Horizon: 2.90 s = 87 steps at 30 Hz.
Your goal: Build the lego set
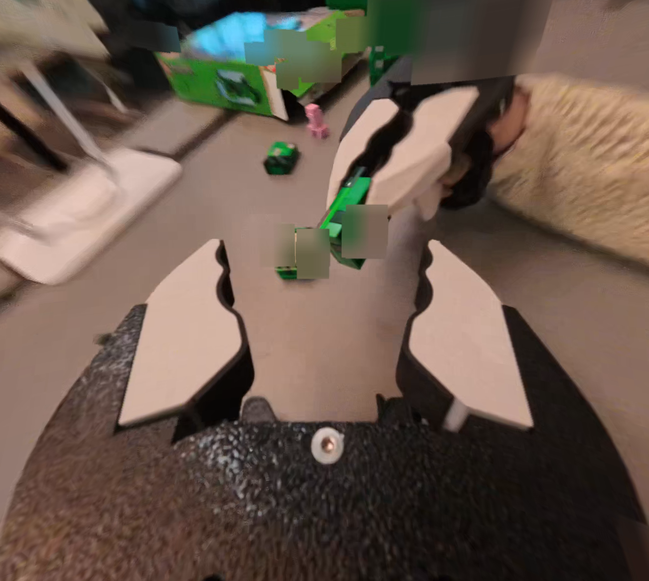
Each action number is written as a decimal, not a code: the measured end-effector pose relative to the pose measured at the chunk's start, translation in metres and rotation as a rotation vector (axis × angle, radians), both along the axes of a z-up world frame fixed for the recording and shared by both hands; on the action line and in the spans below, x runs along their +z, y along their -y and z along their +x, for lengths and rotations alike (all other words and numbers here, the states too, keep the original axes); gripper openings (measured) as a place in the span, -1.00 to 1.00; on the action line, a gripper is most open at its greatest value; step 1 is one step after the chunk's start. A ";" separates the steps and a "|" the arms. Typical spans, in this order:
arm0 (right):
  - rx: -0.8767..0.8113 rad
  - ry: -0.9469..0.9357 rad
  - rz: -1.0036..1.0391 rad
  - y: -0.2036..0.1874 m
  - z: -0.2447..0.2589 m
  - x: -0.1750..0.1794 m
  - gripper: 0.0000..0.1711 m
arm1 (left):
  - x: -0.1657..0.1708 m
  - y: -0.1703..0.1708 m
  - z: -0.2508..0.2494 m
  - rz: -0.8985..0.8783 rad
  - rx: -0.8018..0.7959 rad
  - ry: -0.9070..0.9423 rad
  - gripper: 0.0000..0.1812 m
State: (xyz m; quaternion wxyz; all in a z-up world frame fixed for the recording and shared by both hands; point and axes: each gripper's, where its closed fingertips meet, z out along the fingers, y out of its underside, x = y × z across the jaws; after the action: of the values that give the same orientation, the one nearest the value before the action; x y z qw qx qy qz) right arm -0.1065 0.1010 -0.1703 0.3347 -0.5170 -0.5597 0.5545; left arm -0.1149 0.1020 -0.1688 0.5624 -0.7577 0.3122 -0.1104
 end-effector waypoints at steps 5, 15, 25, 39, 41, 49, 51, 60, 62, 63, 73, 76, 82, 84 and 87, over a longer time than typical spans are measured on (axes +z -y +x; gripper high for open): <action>0.109 0.028 -0.388 0.002 0.009 0.006 -0.78 | 0.001 -0.001 0.012 0.403 0.039 -0.608 -0.09; 0.082 0.082 -0.542 -0.006 0.009 -0.004 -0.69 | -0.013 -0.002 0.024 0.357 0.041 -0.603 -0.65; -0.195 -0.245 -0.440 -0.066 0.036 0.039 -0.60 | -0.064 0.008 0.050 -0.179 -0.088 -0.347 -0.64; -0.247 -0.234 -0.312 -0.068 0.031 0.031 -0.65 | -0.036 0.019 -0.043 -0.114 0.383 -0.341 -0.27; -0.256 -0.231 -0.286 -0.068 0.031 0.031 -0.65 | -0.038 0.030 -0.070 -0.158 0.436 -0.298 -0.29; -0.267 -0.135 -0.193 -0.063 0.022 0.016 -0.68 | -0.085 0.051 -0.113 -0.322 0.569 -0.328 -0.32; -0.320 -0.090 -0.119 -0.069 0.020 0.007 -0.72 | -0.084 0.047 -0.119 -0.318 0.604 -0.323 -0.38; -0.295 0.010 0.027 -0.060 0.007 -0.013 -0.74 | -0.093 0.043 -0.121 -0.395 0.536 -0.396 -0.60; -0.277 0.026 0.076 -0.054 0.004 -0.015 -0.73 | -0.093 0.043 -0.121 -0.398 0.547 -0.386 -0.58; -0.261 0.034 0.100 -0.049 0.002 -0.016 -0.73 | -0.093 0.043 -0.122 -0.402 0.554 -0.374 -0.56; -0.201 0.002 0.539 -0.018 -0.014 -0.015 -0.72 | -0.044 0.042 -0.069 -0.401 0.312 0.295 -0.60; -0.112 -0.145 0.645 0.012 -0.020 0.002 -0.55 | -0.009 0.048 -0.052 -0.421 0.162 0.612 -0.62; 0.021 -0.259 0.843 0.069 -0.029 0.014 -0.48 | -0.008 0.076 -0.021 -0.610 -0.056 0.680 -0.62; 0.058 -0.248 0.871 0.079 -0.031 0.008 -0.52 | -0.014 0.082 -0.015 -0.640 -0.090 0.646 -0.62; 0.107 -0.201 0.877 0.084 -0.031 -0.002 -0.75 | -0.016 0.080 -0.019 -0.605 -0.074 0.620 -0.62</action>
State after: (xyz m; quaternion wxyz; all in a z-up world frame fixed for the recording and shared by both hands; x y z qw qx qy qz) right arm -0.1379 0.0174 -0.1723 0.5459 -0.2401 -0.7322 0.3289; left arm -0.1340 0.0219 -0.1843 0.3777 -0.8076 0.1092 -0.4394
